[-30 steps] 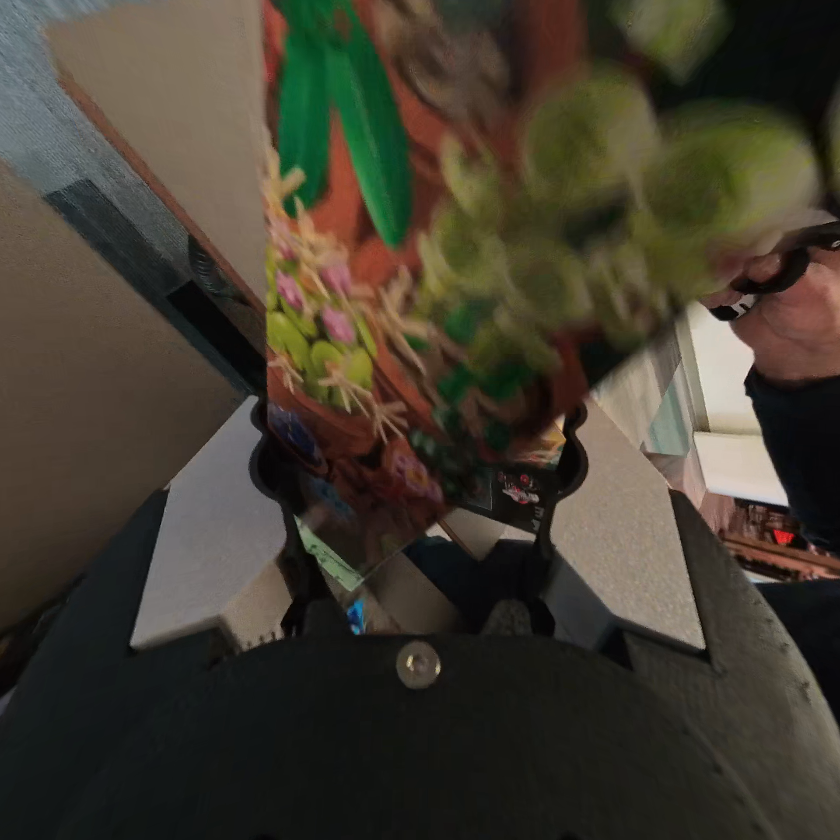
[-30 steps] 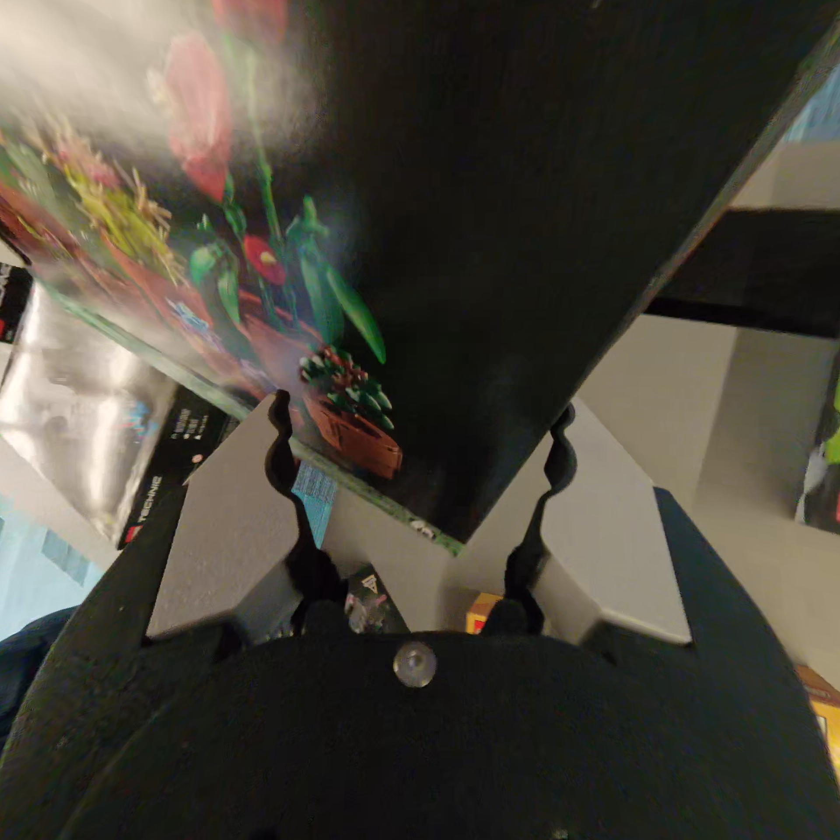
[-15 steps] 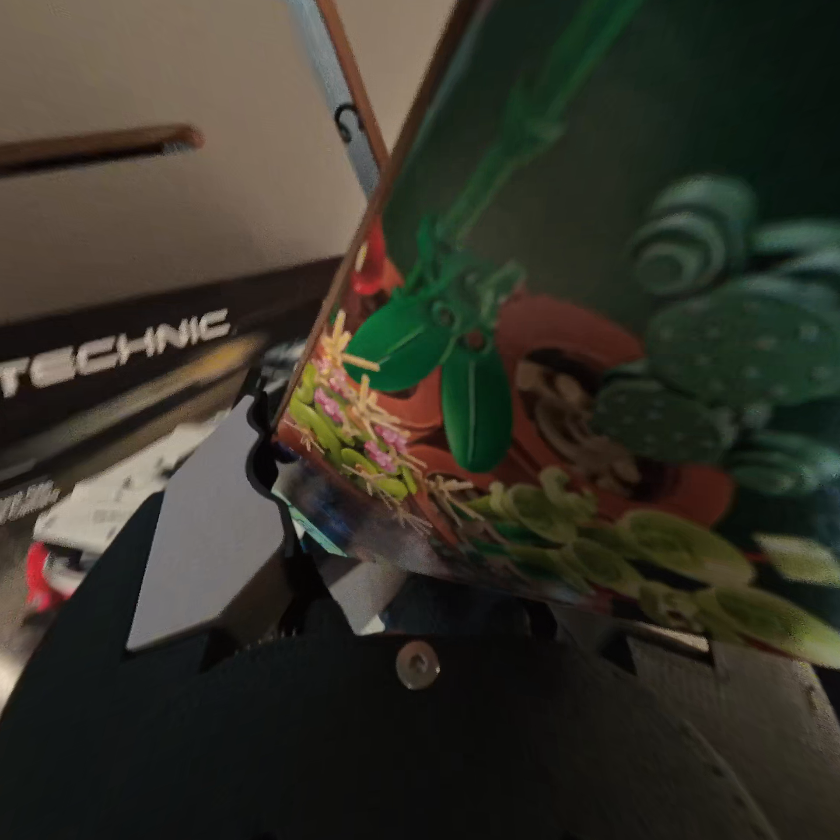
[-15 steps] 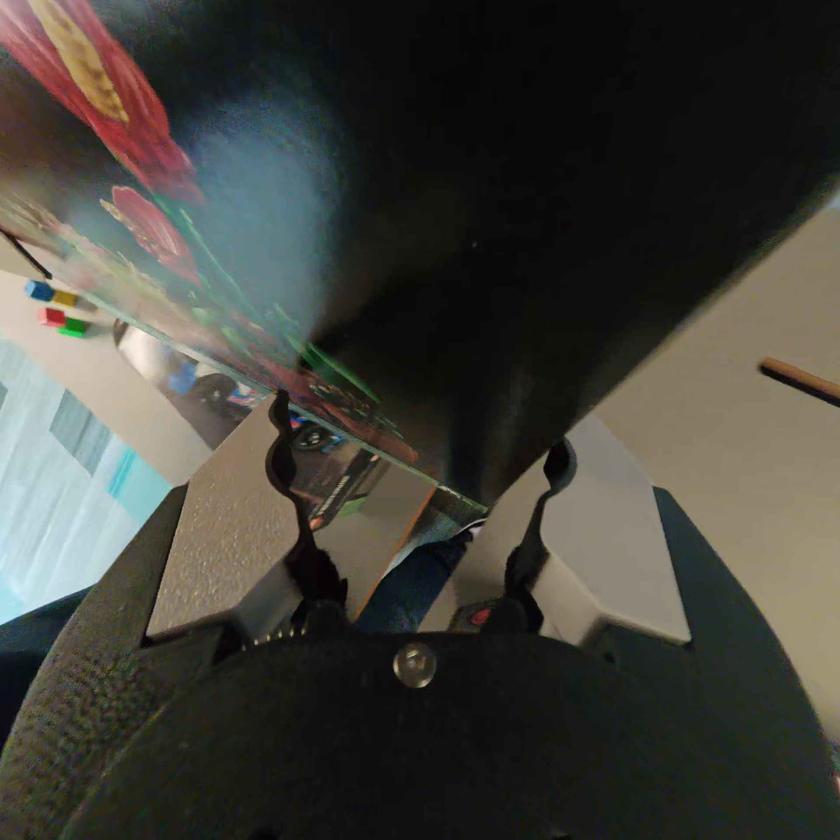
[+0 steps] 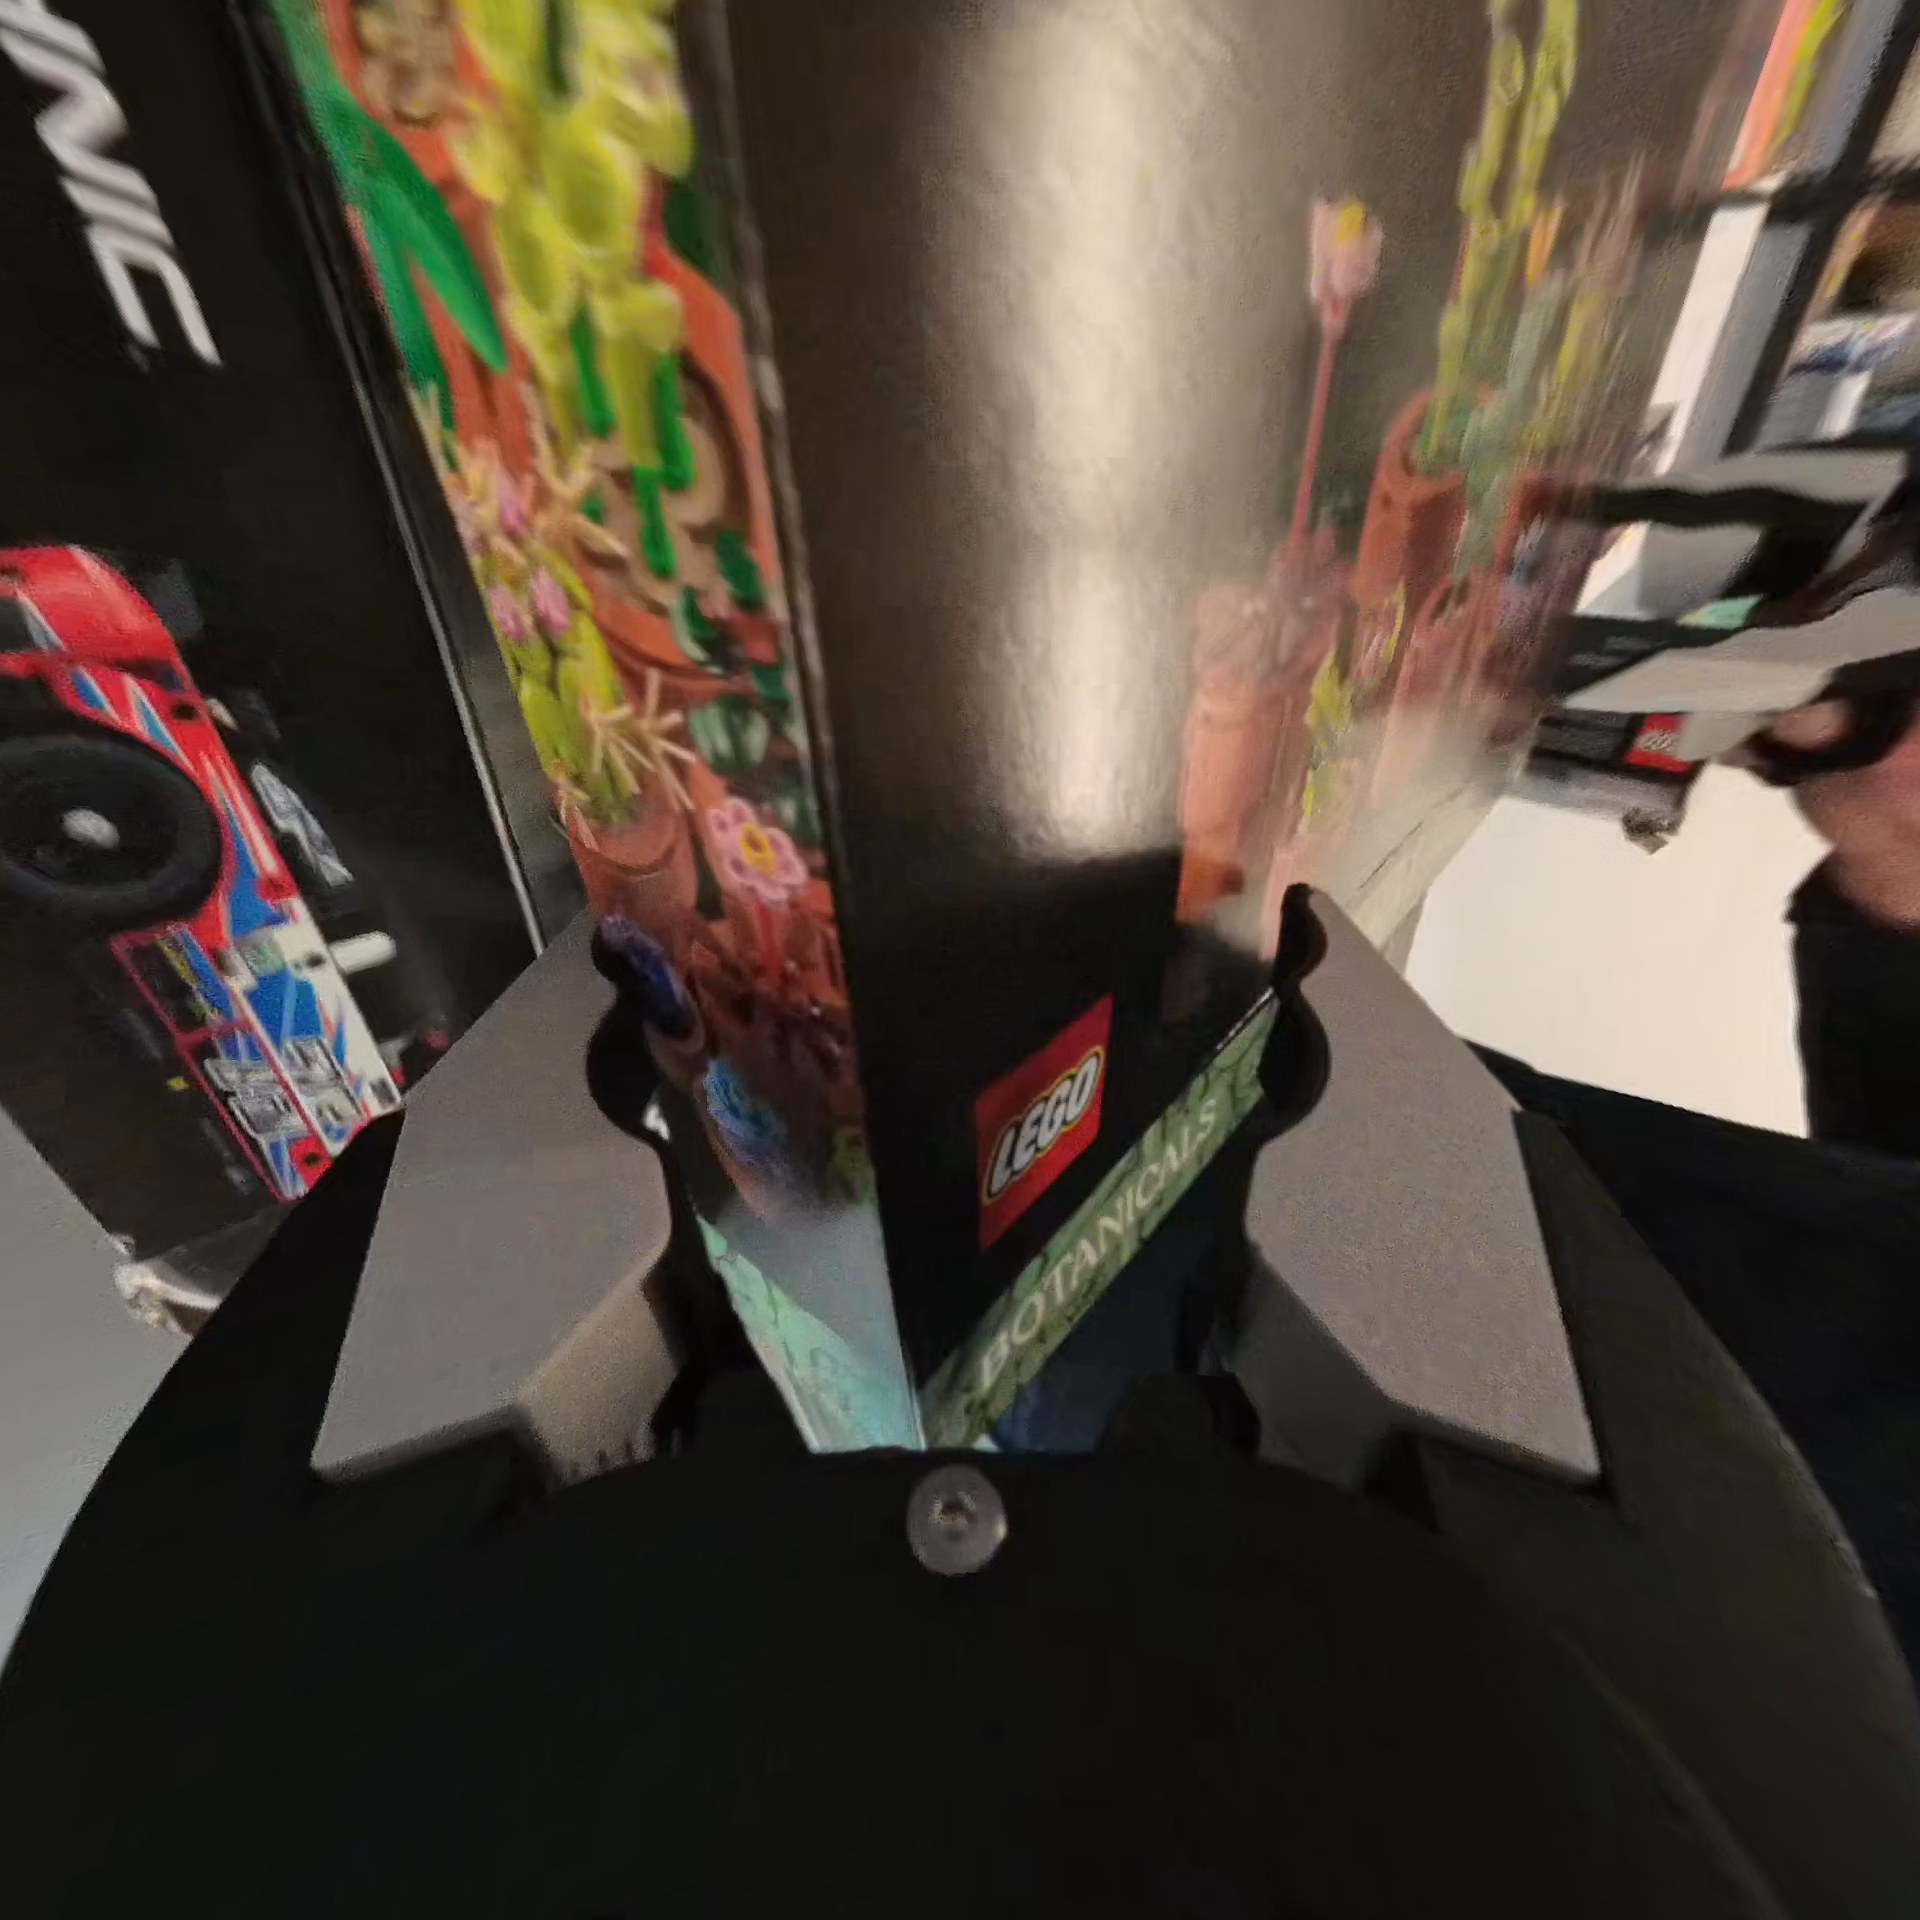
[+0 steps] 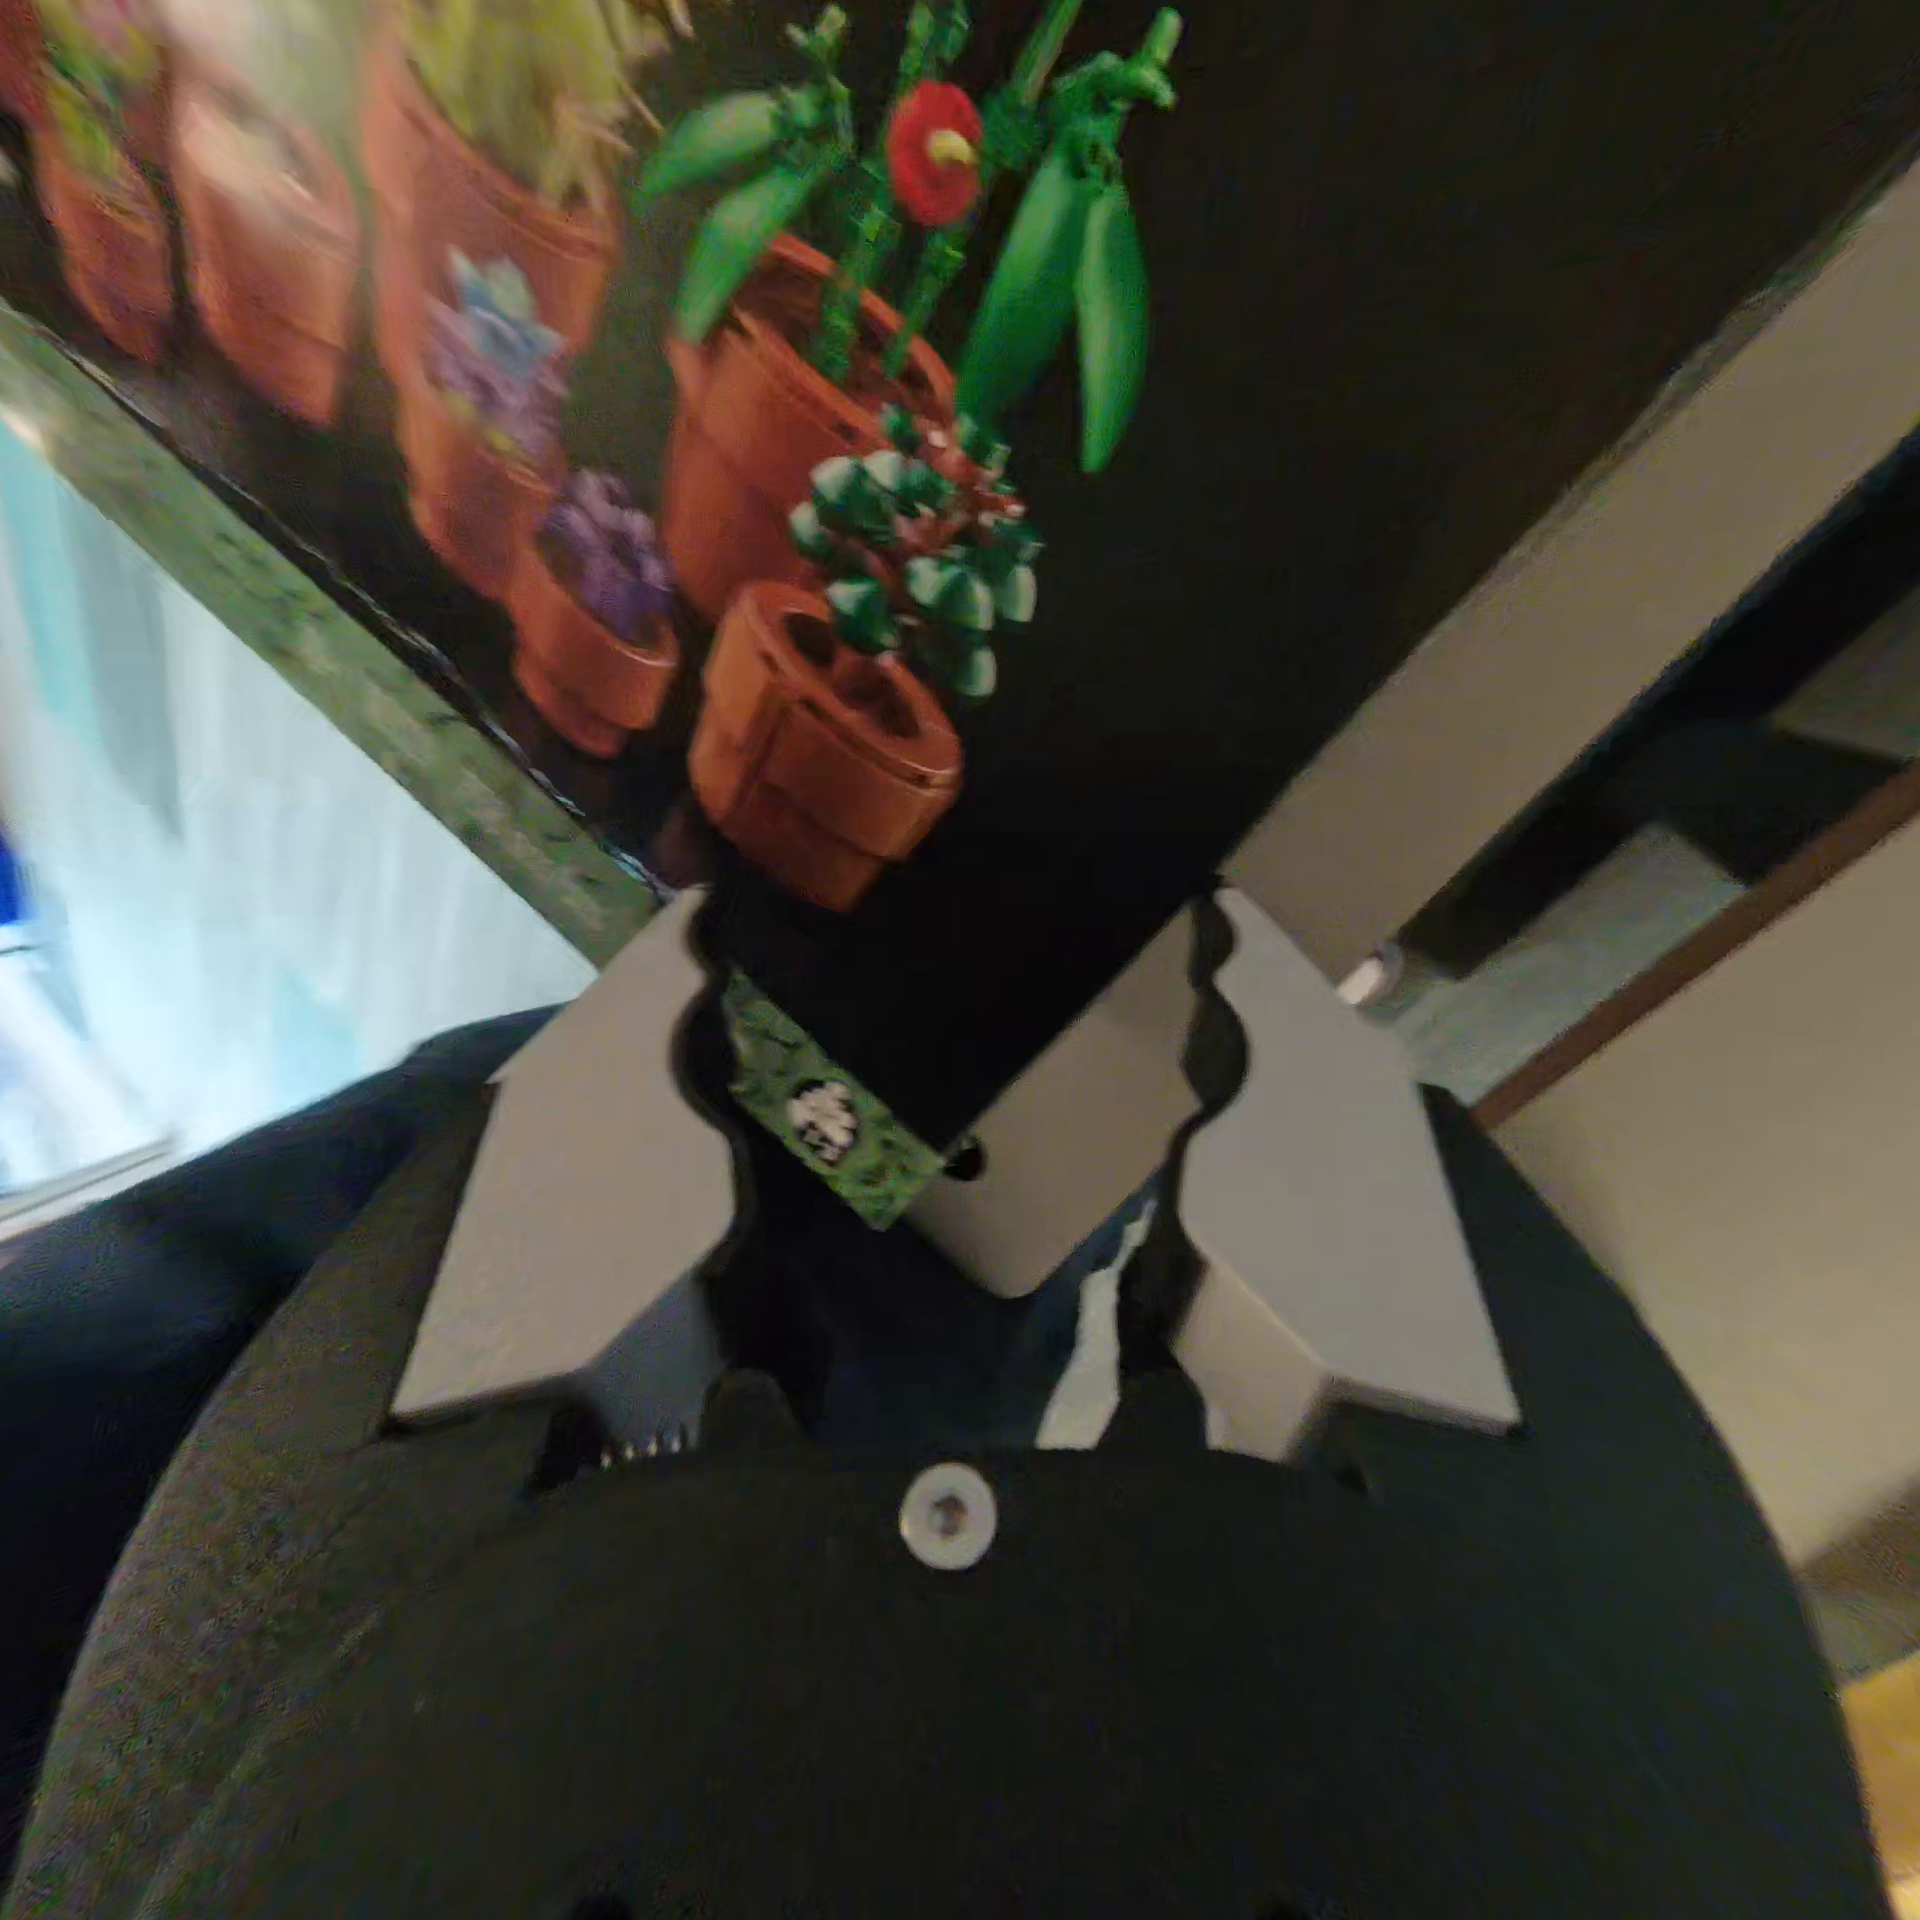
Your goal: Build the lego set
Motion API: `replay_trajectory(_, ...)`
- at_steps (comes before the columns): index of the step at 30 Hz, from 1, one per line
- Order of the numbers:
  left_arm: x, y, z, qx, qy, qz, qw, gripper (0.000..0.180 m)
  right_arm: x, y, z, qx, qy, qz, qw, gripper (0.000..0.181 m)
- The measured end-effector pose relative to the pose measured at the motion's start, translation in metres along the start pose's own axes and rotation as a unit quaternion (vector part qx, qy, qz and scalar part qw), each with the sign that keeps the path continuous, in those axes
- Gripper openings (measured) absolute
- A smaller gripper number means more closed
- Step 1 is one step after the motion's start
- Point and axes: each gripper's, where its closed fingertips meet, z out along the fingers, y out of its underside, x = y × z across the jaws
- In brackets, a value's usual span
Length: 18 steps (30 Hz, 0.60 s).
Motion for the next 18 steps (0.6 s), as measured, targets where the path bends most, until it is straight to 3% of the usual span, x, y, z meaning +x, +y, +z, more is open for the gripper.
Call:
replay_trajectory(1, -0.001, -0.003, -0.003, 0.007, -0.004, 0.016, 1.000, 0.117, -0.001, 0.001, -0.001, 0.012, -0.002, -0.003, 1.000, 0.082)
replay_trajectory(3, -0.004, -0.001, -0.002, 0.002, -0.006, 0.028, 1.000, 0.114, -0.010, 0.001, -0.002, 0.027, -0.035, 0.024, 0.999, 0.095)
replay_trajectory(7, -0.005, 0.010, -0.001, -0.018, -0.019, 0.040, 0.999, 0.117, -0.019, 0.015, 0.002, 0.022, -0.014, 0.004, 1.000, 0.098)
replay_trajectory(14, -0.019, 0.019, -0.012, 0.005, -0.017, 0.004, 1.000, 0.115, -0.040, 0.025, 0.007, 0.050, -0.055, 0.021, 0.997, 0.091)
replay_trajectory(16, -0.020, 0.020, -0.016, 0.010, -0.043, 0.015, 0.999, 0.121, -0.039, 0.023, -0.006, 0.080, -0.051, 0.017, 0.995, 0.082)
replay_trajectory(18, -0.016, 0.022, -0.020, 0.008, -0.062, 0.028, 0.998, 0.128, -0.041, 0.021, -0.030, 0.113, -0.047, 0.005, 0.992, 0.087)
